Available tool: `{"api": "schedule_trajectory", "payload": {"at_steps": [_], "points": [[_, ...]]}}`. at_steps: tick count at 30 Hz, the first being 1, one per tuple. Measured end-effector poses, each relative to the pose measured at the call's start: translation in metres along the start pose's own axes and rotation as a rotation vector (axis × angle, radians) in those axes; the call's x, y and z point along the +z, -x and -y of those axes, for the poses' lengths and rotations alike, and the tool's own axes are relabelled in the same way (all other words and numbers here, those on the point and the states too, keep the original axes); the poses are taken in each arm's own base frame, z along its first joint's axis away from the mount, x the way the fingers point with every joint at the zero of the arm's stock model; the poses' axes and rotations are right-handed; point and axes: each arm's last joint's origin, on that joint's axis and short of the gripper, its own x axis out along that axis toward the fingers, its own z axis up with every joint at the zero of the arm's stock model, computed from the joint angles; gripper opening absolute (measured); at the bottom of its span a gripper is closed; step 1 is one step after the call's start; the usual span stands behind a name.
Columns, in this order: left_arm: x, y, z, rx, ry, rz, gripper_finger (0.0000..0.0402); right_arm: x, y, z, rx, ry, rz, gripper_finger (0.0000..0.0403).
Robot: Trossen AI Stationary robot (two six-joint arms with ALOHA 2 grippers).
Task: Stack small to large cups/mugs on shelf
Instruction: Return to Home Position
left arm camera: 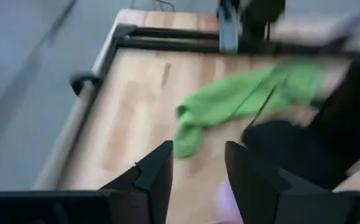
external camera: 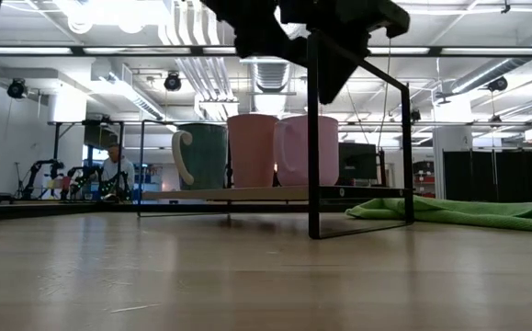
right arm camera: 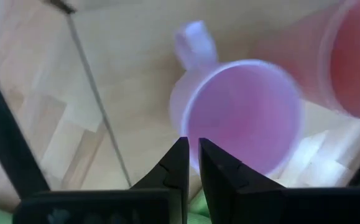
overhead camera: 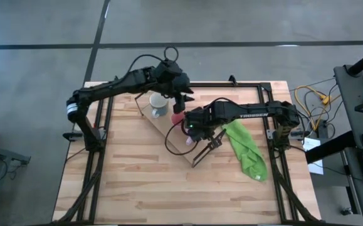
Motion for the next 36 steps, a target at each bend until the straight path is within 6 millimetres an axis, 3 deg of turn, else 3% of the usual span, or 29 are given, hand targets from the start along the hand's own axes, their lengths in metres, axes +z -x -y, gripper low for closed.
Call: {"api": "schedule_trajectory", "payload": {"at_steps": [4, 7, 9, 12, 14, 16, 20, 23, 30, 36], "points": [[-0.004, -0.018, -0.006, 0.013, -0.43, -0.014, 0.0132, 0.002, 0.009, 0.003, -0.017, -0.035, 0.021, 0.0029], [-0.007, -0.04, -0.009, 0.014, -0.588, -0.009, 0.0132, 0.003, 0.018, 0.003, -0.019, -0.054, 0.028, 0.0029], [-0.002, -0.058, -0.01, -0.036, -0.725, 0.133, 0.0132, 0.001, 0.023, 0.002, 0.009, -0.086, 0.017, 0.0029], [0.006, -0.064, -0.014, 0.035, -0.827, 0.197, 0.0132, -0.006, 0.024, -0.001, 0.031, -0.171, -0.064, 0.0029], [0.023, -0.049, -0.01, 0.253, -0.888, 0.178, 0.0132, -0.01, 0.024, -0.002, 0.007, -0.218, -0.116, 0.0029], [0.044, -0.02, -0.006, 0.477, -0.805, 0.247, 0.0132, -0.012, 0.027, -0.002, -0.002, -0.215, -0.11, 0.0029], [0.07, 0.049, -0.007, 0.516, -0.436, 0.603, 0.0132, -0.009, 0.033, -0.001, -0.019, -0.201, -0.07, 0.0029], [0.066, 0.077, -0.007, 0.494, -0.343, 0.58, 0.0132, -0.007, 0.039, 0.001, -0.031, -0.262, -0.045, 0.0029], [0.045, 0.125, 0.005, 0.446, -0.38, 0.394, 0.0132, -0.001, 0.067, 0.006, -0.071, -0.342, 0.06, 0.0029], [0.039, 0.138, 0.009, 0.357, 0.006, 0.447, 0.0132, 0.002, 0.099, 0.009, -0.107, -0.43, 0.183, 0.0029]]}}
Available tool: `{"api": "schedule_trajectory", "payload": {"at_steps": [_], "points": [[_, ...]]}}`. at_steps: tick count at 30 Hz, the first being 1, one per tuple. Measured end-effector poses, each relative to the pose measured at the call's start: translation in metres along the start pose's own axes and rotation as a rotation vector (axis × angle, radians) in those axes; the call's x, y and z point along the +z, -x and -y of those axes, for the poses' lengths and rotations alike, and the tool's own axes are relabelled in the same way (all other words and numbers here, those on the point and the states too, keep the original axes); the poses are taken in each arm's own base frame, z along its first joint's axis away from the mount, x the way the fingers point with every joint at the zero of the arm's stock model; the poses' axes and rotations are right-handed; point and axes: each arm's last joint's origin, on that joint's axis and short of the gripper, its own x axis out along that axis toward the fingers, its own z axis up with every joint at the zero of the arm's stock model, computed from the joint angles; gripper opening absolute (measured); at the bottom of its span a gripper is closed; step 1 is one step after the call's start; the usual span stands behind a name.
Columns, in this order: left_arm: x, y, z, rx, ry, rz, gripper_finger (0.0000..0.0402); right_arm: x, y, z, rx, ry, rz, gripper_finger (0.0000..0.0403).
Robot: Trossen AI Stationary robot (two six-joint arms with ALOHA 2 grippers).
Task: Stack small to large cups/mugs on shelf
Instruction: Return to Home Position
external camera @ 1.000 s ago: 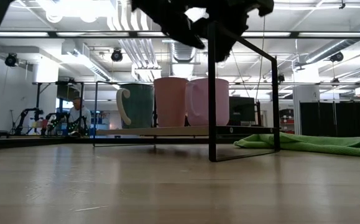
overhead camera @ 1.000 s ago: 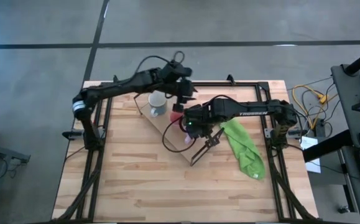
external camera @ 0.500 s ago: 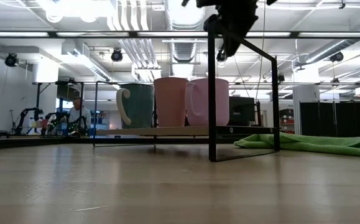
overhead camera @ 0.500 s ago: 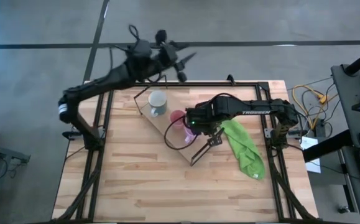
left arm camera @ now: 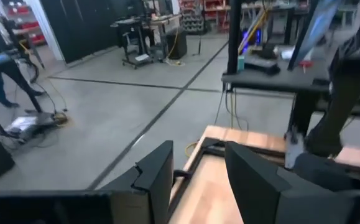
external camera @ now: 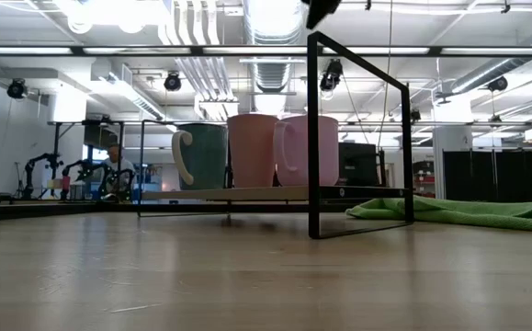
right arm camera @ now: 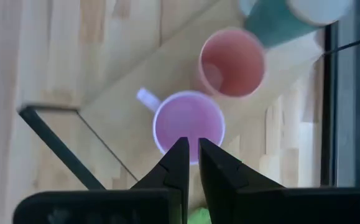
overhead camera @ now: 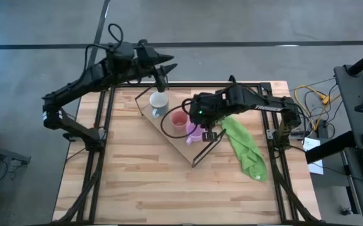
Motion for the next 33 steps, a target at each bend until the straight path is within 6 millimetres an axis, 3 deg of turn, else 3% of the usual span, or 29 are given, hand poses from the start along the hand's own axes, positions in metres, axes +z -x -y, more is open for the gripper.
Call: {"api": "schedule_trajectory", "payload": {"at_steps": [9, 18, 27, 33], "points": [[-0.004, 0.021, -0.001, -0.042, -0.061, -0.091, 0.0132, 0.004, 0.029, 0.004, 0.002, -0.116, 0.1, 0.0029], [-0.018, 0.031, 0.001, -0.081, -0.033, -0.247, 0.0132, -0.013, 0.027, 0.001, 0.04, -0.123, -0.057, 0.0029], [-0.017, 0.043, 0.0, -0.098, -0.031, -0.26, 0.0132, -0.017, 0.028, -0.002, 0.116, -0.127, -0.056, 0.0029], [-0.019, 0.053, -0.002, -0.1, -0.034, -0.293, 0.0132, -0.032, 0.026, -0.004, 0.118, -0.121, -0.105, 0.0028]]}}
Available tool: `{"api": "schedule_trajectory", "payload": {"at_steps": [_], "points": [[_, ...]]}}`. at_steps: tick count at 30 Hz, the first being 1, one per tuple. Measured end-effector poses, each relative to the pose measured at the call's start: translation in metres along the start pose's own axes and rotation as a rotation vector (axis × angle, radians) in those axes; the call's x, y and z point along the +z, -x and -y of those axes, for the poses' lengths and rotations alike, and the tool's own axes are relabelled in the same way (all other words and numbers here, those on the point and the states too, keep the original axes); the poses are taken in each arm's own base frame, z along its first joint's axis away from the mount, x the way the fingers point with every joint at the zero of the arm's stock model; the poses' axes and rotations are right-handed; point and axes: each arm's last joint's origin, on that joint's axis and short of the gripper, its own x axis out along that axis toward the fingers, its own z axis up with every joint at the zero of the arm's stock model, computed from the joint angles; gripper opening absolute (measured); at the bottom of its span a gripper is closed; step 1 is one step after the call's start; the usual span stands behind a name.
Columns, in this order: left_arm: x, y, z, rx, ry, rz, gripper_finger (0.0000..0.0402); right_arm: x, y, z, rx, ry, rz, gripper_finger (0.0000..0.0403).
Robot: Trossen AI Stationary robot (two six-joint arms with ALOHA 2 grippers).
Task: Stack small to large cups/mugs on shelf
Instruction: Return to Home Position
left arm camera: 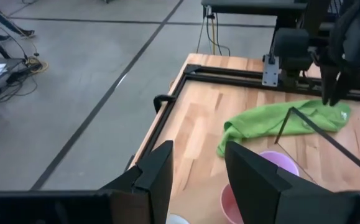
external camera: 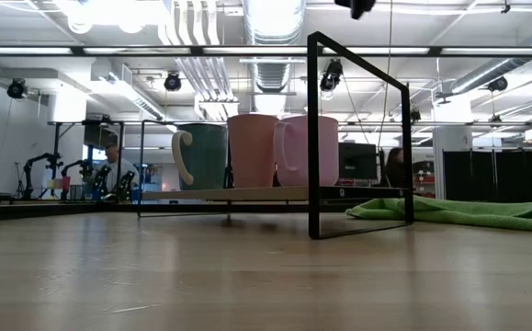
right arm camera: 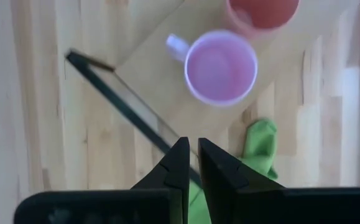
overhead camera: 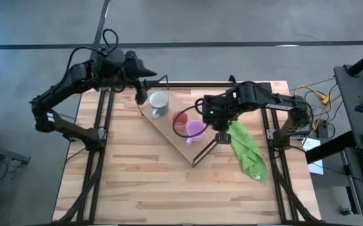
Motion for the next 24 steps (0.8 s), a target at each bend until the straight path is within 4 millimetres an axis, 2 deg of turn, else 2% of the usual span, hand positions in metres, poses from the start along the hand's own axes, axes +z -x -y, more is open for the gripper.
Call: {"api": "schedule_trajectory", "payload": {"at_steps": [11, 19, 24], "points": [[-0.008, 0.001, 0.001, -0.003, -0.005, -0.073, 0.0132, -0.052, -0.016, -0.002, 0.081, -0.121, -0.133, 0.0028], [-0.008, 0.001, 0.001, -0.001, -0.005, -0.075, 0.0132, -0.094, -0.02, -0.002, 0.096, -0.184, -0.064, 0.0028], [-0.008, 0.001, 0.001, -0.001, -0.005, -0.074, 0.0132, -0.118, -0.016, -0.001, 0.099, -0.237, -0.032, 0.0028]]}}
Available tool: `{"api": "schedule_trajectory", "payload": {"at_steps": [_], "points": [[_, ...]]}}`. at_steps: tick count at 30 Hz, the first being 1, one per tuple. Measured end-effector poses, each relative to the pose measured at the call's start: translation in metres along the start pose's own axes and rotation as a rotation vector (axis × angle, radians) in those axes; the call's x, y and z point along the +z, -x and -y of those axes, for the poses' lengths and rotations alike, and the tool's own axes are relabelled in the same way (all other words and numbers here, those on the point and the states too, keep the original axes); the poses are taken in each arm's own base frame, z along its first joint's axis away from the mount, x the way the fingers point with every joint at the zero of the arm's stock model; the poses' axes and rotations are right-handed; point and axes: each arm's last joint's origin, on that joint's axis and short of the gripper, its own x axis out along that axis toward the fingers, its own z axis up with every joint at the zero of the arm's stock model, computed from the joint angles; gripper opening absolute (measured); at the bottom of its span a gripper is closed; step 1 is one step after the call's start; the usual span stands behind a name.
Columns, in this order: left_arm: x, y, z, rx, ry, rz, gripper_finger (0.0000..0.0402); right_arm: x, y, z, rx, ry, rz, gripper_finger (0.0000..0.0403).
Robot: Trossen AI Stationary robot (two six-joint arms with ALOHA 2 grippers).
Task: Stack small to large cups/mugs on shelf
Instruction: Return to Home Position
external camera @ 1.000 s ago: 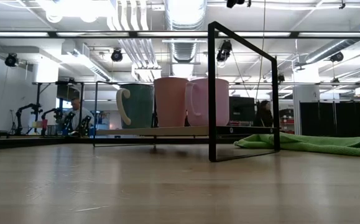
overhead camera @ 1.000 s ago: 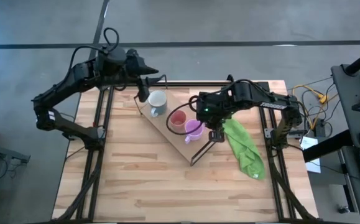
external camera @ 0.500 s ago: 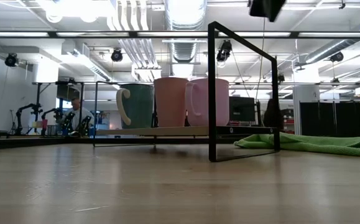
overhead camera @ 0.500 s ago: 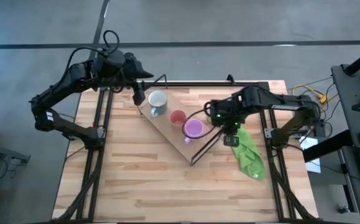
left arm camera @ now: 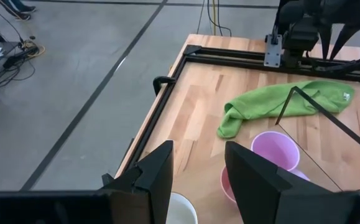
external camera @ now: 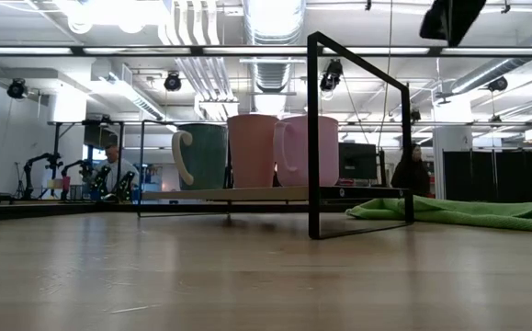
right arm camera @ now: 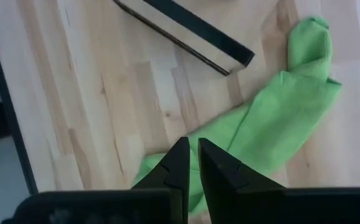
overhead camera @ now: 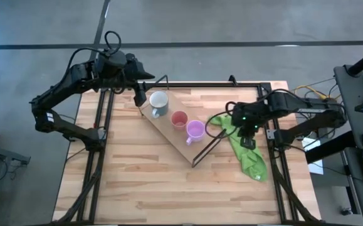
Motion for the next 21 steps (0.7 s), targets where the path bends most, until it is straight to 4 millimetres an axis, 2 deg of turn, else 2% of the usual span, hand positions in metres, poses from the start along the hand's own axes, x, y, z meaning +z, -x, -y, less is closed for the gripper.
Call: {"api": "schedule_trajectory", "payload": {"at_steps": [5, 12, 21], "points": [[0.0, 0.0, 0.0, 0.0, 0.001, 0.001, 0.0132, -0.007, 0.009, 0.001, 0.036, -0.019, 0.126, 0.0028], [0.002, -0.001, 0.0, 0.001, 0.002, 0.014, 0.0132, -0.006, 0.023, -0.001, 0.079, 0.013, 0.288, 0.0028], [0.013, 0.0, 0.0, -0.046, 0.008, 0.133, 0.0132, 0.013, 0.031, -0.006, 0.098, 0.023, 0.5, 0.0028]]}}
